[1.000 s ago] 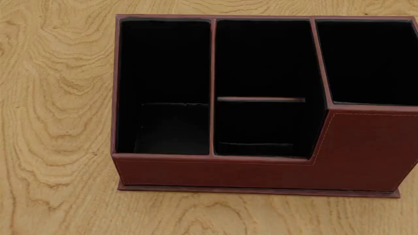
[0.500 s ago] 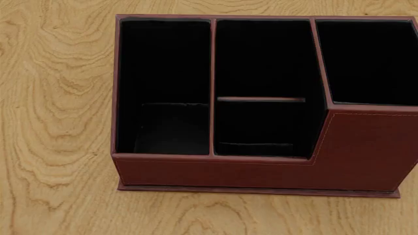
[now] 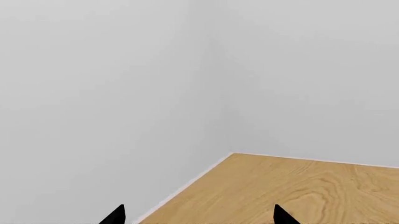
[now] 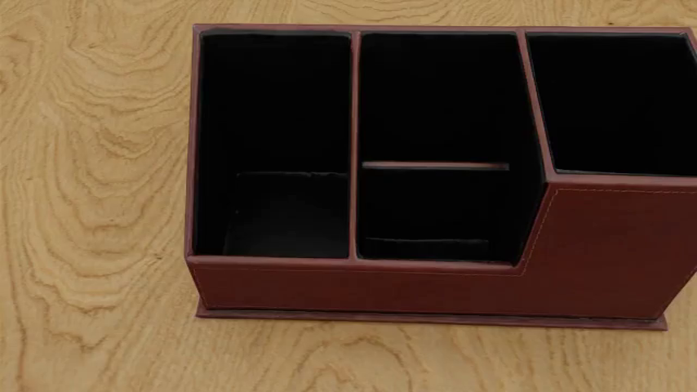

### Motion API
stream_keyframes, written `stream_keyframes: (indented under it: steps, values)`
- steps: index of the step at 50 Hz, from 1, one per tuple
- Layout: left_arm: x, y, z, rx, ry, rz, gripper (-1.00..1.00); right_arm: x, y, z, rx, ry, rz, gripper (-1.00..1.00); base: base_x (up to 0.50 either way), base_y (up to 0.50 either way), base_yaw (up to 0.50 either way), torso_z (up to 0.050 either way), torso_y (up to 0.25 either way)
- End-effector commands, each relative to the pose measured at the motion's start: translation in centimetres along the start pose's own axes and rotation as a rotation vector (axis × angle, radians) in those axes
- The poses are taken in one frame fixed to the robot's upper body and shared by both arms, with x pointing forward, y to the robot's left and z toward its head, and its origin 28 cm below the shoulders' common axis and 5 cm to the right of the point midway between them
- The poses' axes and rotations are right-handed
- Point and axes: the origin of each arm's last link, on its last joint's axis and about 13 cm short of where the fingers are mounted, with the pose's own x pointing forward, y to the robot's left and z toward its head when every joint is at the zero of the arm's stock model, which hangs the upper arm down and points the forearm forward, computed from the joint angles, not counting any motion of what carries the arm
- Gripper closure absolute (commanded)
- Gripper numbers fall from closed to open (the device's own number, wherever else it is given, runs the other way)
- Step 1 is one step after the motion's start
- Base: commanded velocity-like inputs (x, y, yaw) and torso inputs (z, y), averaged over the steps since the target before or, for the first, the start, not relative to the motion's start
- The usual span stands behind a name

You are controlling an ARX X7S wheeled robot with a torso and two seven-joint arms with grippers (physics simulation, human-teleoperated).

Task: Pick up the white mug and place it to the right of the caddy.

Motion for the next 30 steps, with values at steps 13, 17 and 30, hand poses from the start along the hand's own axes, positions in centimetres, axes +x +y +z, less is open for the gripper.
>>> stream_keyframes:
  steps: [13,17,30]
  values:
    - [-0.03,-0.02,-0.41,-0.003,0.008,0.001,-1.0,0.68,-0.05,-0.44,0.02,0.04,0.01,-1.0,0.0,0.0,0.0,0.0,0.0]
    - [-0.03,-0.05,-0.42,-0.004,0.009,0.0,-1.0,0.71,-0.08,-0.42,0.021,0.044,0.01,-1.0,0.0,0.0,0.0,0.0,0.0]
    - [-0.03,-0.03,-0.58,-0.007,0.012,-0.001,-1.0,0.92,-0.06,-0.55,0.023,0.051,0.012,-1.0,0.0,0.0,0.0,0.0,0.0]
